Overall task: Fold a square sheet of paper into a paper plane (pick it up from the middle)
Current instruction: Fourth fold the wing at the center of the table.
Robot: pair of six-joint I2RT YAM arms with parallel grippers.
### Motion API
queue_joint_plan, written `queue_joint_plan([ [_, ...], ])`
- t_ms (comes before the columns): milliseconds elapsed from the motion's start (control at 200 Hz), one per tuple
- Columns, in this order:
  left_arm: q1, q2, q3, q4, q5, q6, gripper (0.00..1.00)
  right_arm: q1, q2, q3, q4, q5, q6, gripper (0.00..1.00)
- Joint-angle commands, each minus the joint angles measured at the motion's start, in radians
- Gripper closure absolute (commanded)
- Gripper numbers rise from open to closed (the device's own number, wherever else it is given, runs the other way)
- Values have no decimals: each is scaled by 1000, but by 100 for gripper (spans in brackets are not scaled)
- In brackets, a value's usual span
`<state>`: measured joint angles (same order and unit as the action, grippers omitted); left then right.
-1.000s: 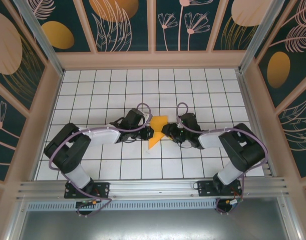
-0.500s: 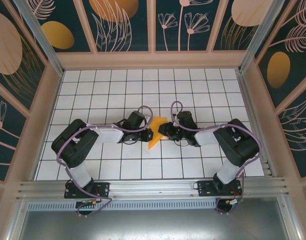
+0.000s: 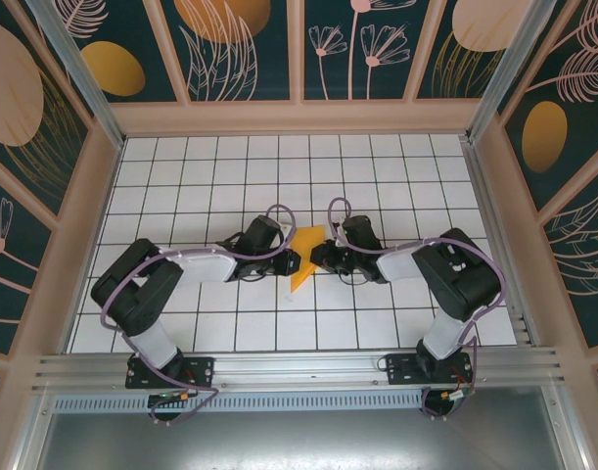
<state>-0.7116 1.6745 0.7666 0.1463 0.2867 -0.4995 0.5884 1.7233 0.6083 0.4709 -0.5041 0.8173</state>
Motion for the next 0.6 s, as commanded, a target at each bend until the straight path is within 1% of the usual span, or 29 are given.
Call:
queue_joint_plan([
  [0, -4, -88, -40, 26, -4, -18, 75, 18, 3, 1, 36, 10, 52, 88],
  [115, -24, -154, -76, 14, -37, -20, 72, 47, -24, -22, 81, 52, 143, 90],
  [245, -61, -217, -113, -10, -107, -25, 69, 86, -45, -40, 99, 131, 274, 91],
  [380, -81, -268, -150, -21, -131, -32, 66, 147, -70, -73, 140, 234, 418, 90],
  [445, -90, -282, -166, -14, -135, -37, 66, 163, -66, -75, 163, 245, 437, 90],
  [595, -122, -262, -168, -21, -158, -39, 64, 166, -69, -46, 94, 236, 400, 81],
])
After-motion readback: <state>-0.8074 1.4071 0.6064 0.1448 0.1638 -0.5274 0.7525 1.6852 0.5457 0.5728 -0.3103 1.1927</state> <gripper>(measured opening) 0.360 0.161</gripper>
